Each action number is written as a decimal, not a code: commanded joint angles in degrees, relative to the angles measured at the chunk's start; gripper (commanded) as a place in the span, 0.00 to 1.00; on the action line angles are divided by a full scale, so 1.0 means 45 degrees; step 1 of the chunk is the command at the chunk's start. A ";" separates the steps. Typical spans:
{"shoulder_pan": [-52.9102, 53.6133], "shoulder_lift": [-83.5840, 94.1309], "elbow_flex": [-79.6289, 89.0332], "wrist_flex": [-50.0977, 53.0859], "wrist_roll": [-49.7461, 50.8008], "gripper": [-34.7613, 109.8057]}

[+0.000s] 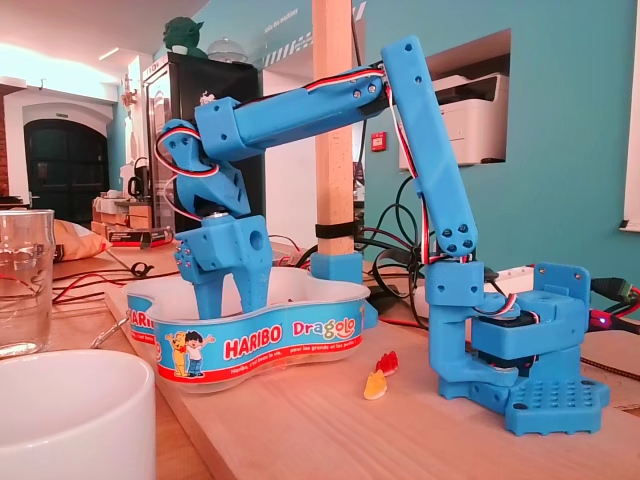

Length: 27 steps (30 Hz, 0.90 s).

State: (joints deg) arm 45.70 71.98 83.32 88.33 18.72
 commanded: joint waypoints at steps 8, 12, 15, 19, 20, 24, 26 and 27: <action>0.0234 0.0254 0.0449 0.0000 -0.1035 0.42; 0.0684 0.0254 0.0547 -0.0020 -0.1133 0.41; 0.0840 0.0273 0.0410 -0.0020 -0.1133 0.41; 0.0938 0.0293 0.0371 -0.0020 -0.1133 0.41; 0.0957 0.0293 0.0371 -0.0020 -0.1133 0.41; 0.1016 0.0293 0.0391 -0.0020 -0.1152 0.41; 0.1016 0.0293 0.0391 -0.0020 -0.1172 0.41; 0.1016 0.0293 0.0410 -0.0020 -0.1270 0.41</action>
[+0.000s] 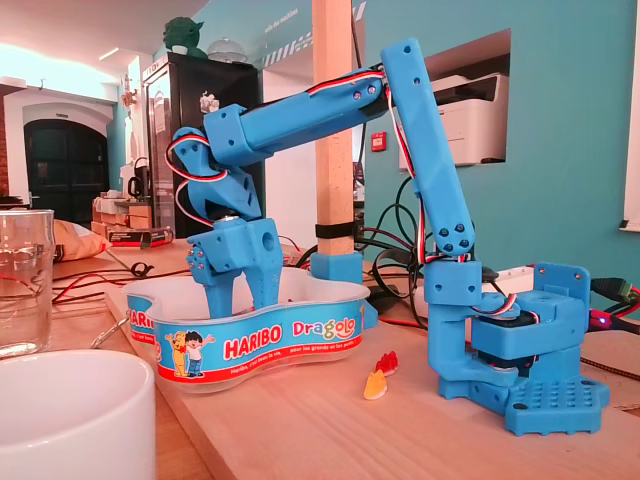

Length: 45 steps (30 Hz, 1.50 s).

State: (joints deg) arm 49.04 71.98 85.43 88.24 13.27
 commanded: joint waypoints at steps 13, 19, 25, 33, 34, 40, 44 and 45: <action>0.0137 0.0586 -0.0117 0.0234 -0.0937 0.41; 0.0117 0.0586 -0.0742 0.0254 -0.0937 0.41; 0.0273 0.0586 -0.1934 0.0254 -0.0977 0.41; 0.0293 0.0586 -0.1465 0.0234 -0.1074 0.41; 0.0254 0.0586 -0.1367 0.0234 -0.1211 0.41; 0.0117 0.1172 -0.1348 0.0020 -0.1562 0.41; 0.0098 0.2246 -0.1152 0.0020 -0.1680 0.41; 0.0098 0.2383 -0.1055 0.0020 -0.1699 0.41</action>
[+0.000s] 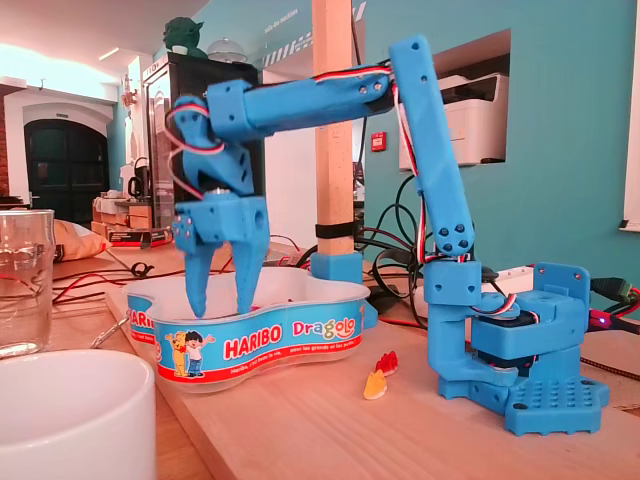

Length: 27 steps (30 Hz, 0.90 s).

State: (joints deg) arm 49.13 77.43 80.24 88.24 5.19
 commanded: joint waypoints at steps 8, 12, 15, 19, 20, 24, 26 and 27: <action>0.0059 0.1152 0.0586 -0.0020 0.0234 0.41; 0.0059 0.1113 0.0625 -0.0020 0.0176 0.41; 0.0059 0.1113 0.0625 -0.0020 0.0156 0.41; 0.0059 0.1113 0.0664 -0.0020 0.0195 0.41; 0.0059 0.1113 0.0664 -0.0020 0.0195 0.41; 0.0078 0.1133 0.0645 -0.0020 0.0156 0.41; 0.0078 0.1113 0.0723 -0.0020 0.0176 0.41; 0.0078 0.1113 0.0801 -0.0039 0.0234 0.41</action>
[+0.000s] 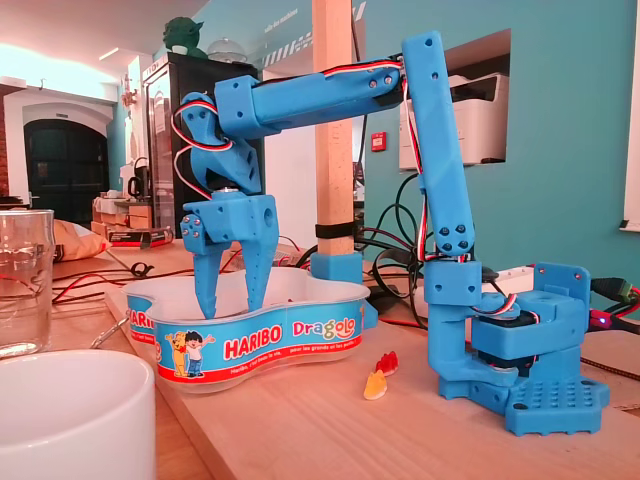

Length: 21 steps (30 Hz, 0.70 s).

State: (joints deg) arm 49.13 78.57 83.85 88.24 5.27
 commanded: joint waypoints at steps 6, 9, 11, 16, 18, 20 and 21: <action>0.0059 0.1133 0.0313 -0.1094 0.0098 0.41; 0.0059 0.1426 0.0820 -0.1504 0.0098 0.41; 0.0059 0.1738 0.1172 -0.1680 0.0098 0.41; 0.0078 0.2266 0.2188 -0.1895 0.0117 0.41; 0.0098 0.2344 0.2617 -0.1992 0.0098 0.41; 0.0098 0.2344 0.3184 -0.2129 0.0078 0.41; 0.0098 0.2344 0.3457 -0.2227 0.0059 0.41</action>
State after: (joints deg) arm 49.13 85.34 97.21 78.75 5.01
